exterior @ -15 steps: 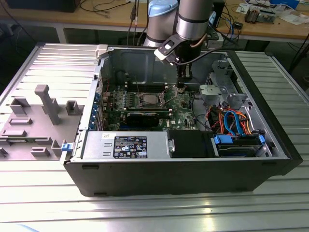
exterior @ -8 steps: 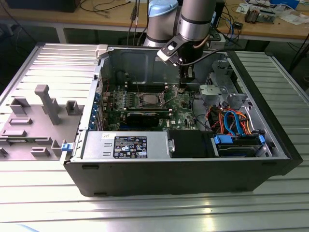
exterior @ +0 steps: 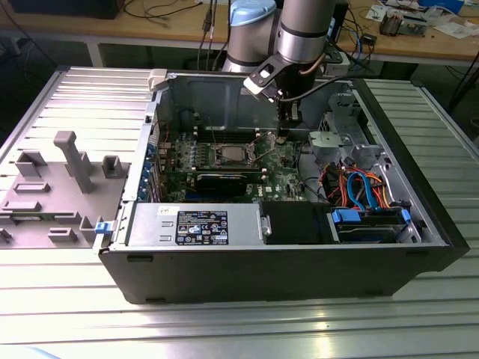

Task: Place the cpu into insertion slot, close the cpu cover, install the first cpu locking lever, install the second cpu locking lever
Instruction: 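Close the cpu cover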

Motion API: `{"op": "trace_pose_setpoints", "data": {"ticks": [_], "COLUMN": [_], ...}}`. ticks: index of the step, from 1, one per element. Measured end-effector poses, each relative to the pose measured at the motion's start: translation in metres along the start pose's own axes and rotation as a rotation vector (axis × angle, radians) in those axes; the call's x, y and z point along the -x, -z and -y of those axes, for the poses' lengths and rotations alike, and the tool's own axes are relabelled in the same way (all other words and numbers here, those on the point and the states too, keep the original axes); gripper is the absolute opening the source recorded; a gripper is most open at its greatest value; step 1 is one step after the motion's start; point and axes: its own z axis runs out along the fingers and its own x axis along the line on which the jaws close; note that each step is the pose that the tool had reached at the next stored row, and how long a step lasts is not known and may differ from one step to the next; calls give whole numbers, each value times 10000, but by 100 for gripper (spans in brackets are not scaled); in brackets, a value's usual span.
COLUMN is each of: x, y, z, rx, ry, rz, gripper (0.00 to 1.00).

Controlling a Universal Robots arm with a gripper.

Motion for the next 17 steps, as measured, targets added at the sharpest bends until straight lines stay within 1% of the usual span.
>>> {"op": "trace_pose_setpoints", "data": {"ticks": [4, 8, 12, 17], "x": [0, 0, 2, 4], "y": [-9, -33, -50, -94], "z": [0, -1, -2, -10], "rx": [1, -12, -20, -31], "ry": [27, 167, 200, 224], "rz": [-5, 46, 57, 77], "gripper": [11, 11, 11, 11]}}
